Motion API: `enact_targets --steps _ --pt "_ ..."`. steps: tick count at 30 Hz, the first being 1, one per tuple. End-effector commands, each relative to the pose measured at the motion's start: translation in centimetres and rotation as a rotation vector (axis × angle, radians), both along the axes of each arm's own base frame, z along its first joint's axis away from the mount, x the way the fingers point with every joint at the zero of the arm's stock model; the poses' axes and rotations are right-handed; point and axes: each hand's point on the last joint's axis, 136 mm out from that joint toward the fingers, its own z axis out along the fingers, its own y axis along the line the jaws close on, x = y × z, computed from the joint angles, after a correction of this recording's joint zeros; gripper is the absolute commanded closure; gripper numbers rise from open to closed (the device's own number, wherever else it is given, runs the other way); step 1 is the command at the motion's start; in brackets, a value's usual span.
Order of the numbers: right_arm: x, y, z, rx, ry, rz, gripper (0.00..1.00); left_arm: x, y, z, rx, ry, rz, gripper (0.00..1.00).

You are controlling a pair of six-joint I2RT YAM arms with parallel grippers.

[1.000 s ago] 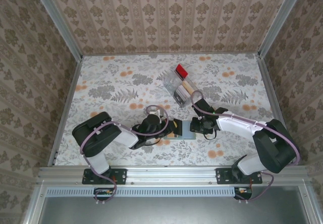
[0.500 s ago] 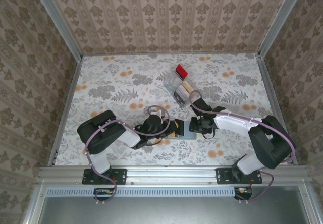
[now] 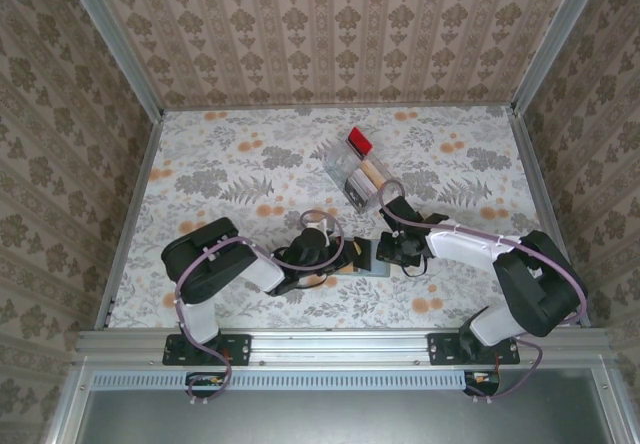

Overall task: Put the credit cards into the card holder
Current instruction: Insert the credit card into the card slot.

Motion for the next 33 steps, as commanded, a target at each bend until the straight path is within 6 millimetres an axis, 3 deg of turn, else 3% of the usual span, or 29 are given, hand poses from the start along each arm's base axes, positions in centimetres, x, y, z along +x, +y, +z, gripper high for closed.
enact_targets --steps 1,12,22,24,30,33 --pt "-0.9 -0.4 -1.8 0.001 0.042 -0.027 0.72 -0.6 -0.6 -0.5 0.013 0.025 -0.024 0.92" --pt "-1.0 -0.6 -1.8 -0.005 0.037 -0.033 0.72 -1.1 -1.1 -0.8 0.081 0.042 -0.057 0.83" --pt "-0.8 -1.2 -1.1 -0.011 0.020 -0.045 0.72 -0.9 0.8 0.3 0.257 0.000 -0.060 0.67" --pt "-0.8 -1.2 -1.1 -0.011 0.019 -0.045 0.72 -0.9 0.8 0.5 0.275 -0.013 -0.069 0.69" --pt "-0.6 -1.0 -1.1 -0.001 0.019 -0.043 0.72 -1.1 0.2 -0.4 0.275 0.011 -0.093 0.91" --pt "-0.7 -1.0 -1.1 -0.001 0.018 -0.042 0.72 -1.1 0.2 -0.6 0.286 0.017 -0.093 0.94"
